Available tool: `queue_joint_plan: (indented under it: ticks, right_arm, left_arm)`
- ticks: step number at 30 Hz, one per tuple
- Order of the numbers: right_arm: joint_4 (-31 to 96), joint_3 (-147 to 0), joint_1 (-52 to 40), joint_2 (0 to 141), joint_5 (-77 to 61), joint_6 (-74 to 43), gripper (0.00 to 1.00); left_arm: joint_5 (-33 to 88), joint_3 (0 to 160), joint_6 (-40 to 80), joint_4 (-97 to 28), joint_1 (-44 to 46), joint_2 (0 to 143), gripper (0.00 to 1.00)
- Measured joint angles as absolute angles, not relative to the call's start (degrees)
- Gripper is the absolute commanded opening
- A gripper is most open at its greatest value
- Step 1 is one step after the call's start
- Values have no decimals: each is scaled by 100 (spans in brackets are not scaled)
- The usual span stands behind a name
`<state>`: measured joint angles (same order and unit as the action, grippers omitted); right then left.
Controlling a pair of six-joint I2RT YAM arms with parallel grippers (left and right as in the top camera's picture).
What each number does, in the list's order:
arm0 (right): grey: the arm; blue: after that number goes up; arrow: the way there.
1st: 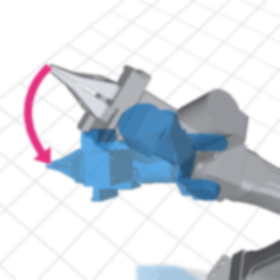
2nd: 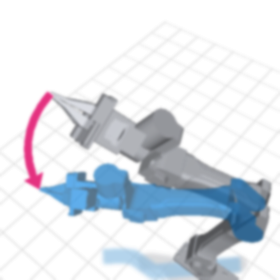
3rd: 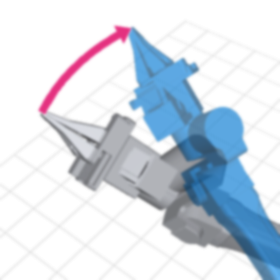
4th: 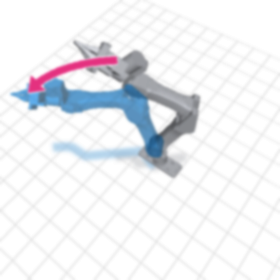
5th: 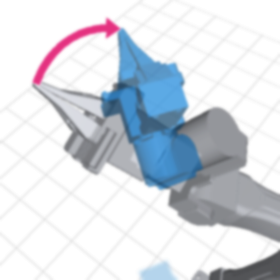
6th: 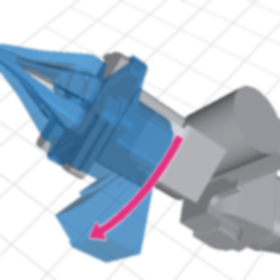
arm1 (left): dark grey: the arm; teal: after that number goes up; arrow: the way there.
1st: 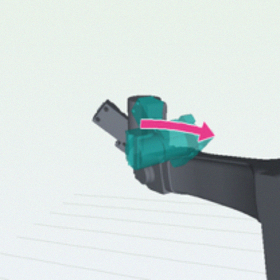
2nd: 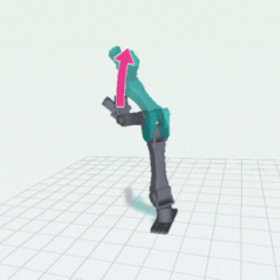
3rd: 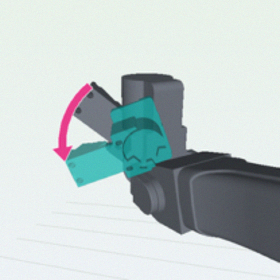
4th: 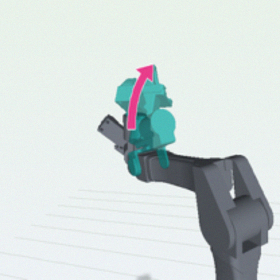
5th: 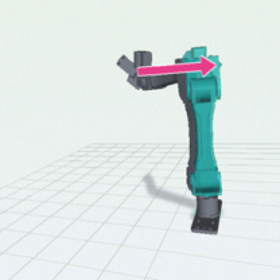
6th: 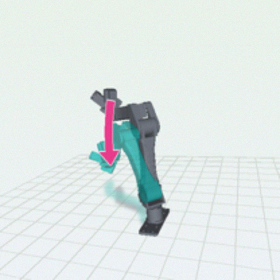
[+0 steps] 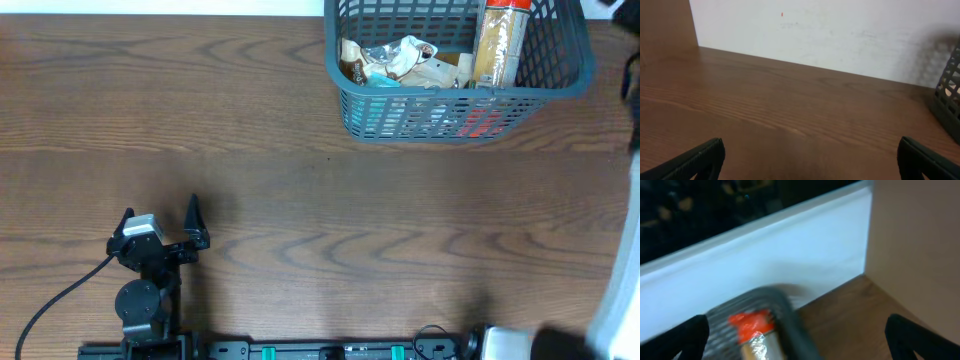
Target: Pack container
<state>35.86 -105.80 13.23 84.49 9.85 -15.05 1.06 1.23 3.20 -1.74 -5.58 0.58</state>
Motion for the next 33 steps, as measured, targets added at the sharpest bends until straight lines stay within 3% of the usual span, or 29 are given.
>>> queue_joint_plan:
  ticks: [10,20,33]
  right_arm:
    - [2486,-7776,738,6265,982,-1594,99]
    - [-770,-4571,591,3962,582,-1275,99]
    - [-1944,-1892,231,1835,228,-1142,99]
  left_arm:
    - [106,132,322,-185,-558,58,98]
    - [106,132,320,-191,-558,58,98]
    - [106,132,320,-189,-558,58,98]
